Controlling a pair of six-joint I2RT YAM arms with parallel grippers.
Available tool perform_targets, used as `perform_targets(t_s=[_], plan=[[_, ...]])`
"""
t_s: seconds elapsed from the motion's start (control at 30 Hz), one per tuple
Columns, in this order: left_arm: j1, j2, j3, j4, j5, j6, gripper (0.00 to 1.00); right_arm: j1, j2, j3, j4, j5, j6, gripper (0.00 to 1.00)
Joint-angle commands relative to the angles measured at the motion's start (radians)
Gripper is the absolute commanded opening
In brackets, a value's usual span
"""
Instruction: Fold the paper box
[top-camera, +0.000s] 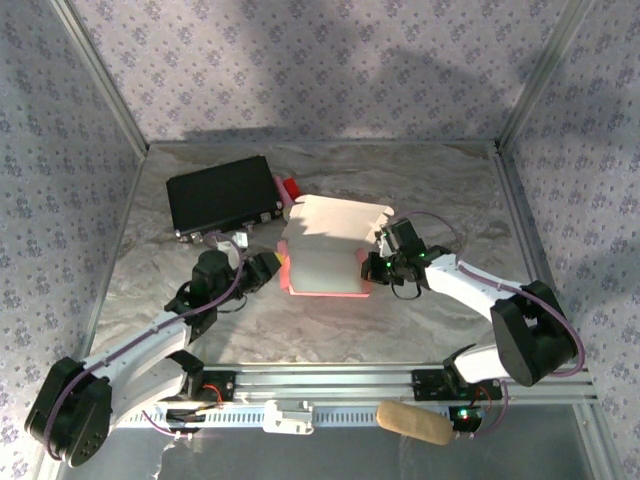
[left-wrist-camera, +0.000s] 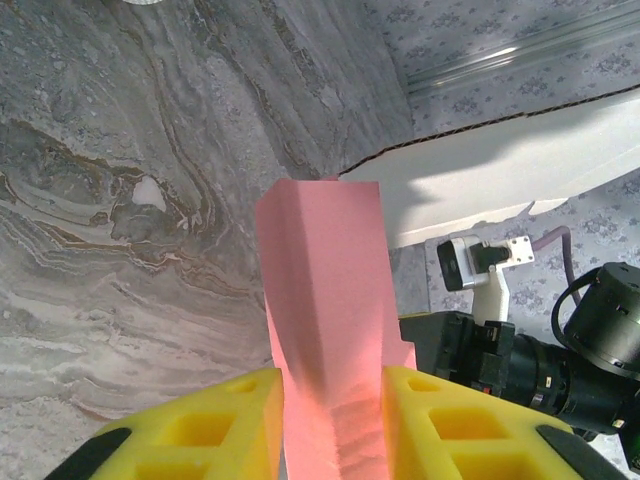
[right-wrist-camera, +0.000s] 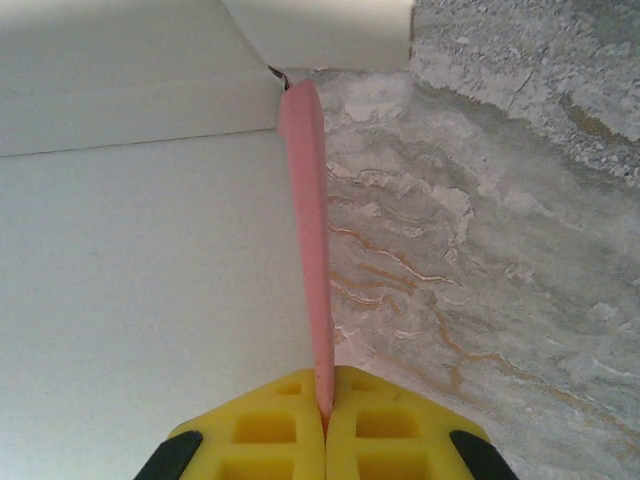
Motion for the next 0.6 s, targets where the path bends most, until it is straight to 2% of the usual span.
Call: perform_targets(t_s=[0.0, 0.23, 0.47, 0.57], plan=[[-0.016, 0.007, 0.035, -0.002, -0.014, 0.020, 0.31, 0.012, 0.008, 0.036, -0.022, 0.023, -0.002, 0.00], [-0.033, 0.047, 0.019, -0.050, -0.020, 0.058, 0.30, 0.078, 0.038, 0.080, -0.060, 0.106, -0.004, 0.00], [-0.061, 0.062, 0.042, -0.215, -0.077, 0.148, 0.28, 0.136, 0.066, 0.109, -0.086, 0.186, -0.003, 0.00], [-0.079, 0.095, 0.034, -0.236, -0.096, 0.175, 0.28, 0.157, 0.083, 0.122, -0.093, 0.208, -0.006, 0.00]])
